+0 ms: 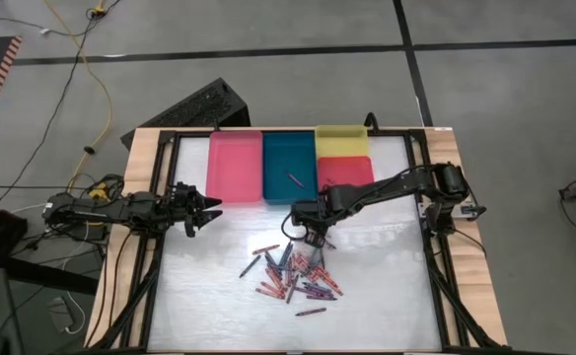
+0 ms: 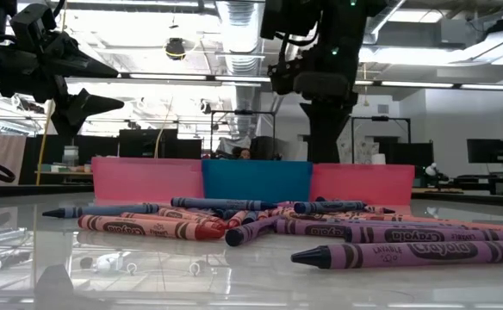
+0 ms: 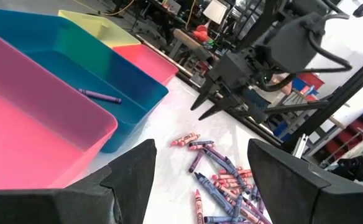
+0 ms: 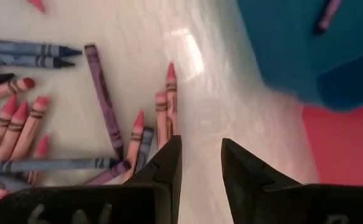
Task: Sort crayons
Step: Put the pink crayon into the pink bin
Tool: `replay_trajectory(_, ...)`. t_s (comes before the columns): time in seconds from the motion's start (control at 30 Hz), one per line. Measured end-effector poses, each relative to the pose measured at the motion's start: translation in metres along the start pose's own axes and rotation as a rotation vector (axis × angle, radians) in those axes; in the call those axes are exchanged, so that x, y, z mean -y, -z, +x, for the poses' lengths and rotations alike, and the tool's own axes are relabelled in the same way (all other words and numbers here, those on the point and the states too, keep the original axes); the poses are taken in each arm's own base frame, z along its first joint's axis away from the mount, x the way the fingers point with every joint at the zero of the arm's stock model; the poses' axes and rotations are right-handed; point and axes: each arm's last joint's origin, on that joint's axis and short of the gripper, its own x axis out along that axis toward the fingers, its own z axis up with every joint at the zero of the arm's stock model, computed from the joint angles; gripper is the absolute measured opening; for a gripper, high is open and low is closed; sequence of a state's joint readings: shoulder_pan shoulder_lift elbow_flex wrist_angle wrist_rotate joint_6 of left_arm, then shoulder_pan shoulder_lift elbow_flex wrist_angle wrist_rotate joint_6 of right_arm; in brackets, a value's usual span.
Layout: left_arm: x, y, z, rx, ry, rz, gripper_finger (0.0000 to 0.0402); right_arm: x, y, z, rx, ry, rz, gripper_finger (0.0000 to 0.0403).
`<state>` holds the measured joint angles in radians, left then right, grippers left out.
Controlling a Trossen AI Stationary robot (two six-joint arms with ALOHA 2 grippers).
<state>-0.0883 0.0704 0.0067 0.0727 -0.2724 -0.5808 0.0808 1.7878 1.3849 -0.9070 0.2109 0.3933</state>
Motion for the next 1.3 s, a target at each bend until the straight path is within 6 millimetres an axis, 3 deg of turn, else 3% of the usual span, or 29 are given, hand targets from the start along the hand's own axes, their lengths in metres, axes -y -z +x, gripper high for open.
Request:
replay_trajectory(0.43, 0.000, 0.000, 0.000, 0.001, -0.001, 0.006, 0.0245, 0.005, -0.008, 0.003, 0.047, -0.027, 0.023, 0.0107)
replay_trajectory(1.0, 0.000, 0.000, 0.000, 0.001, -0.001, 0.004, 0.0245, 0.004, 0.013, 0.041, 0.078, -0.047, 0.041, 0.0107)
replay_trajectory(1.3, 0.000, 0.000, 0.000, 0.001, 0.000, 0.004, 0.0245, 0.003, 0.018, 0.049, 0.091, -0.064, 0.056, 0.0107)
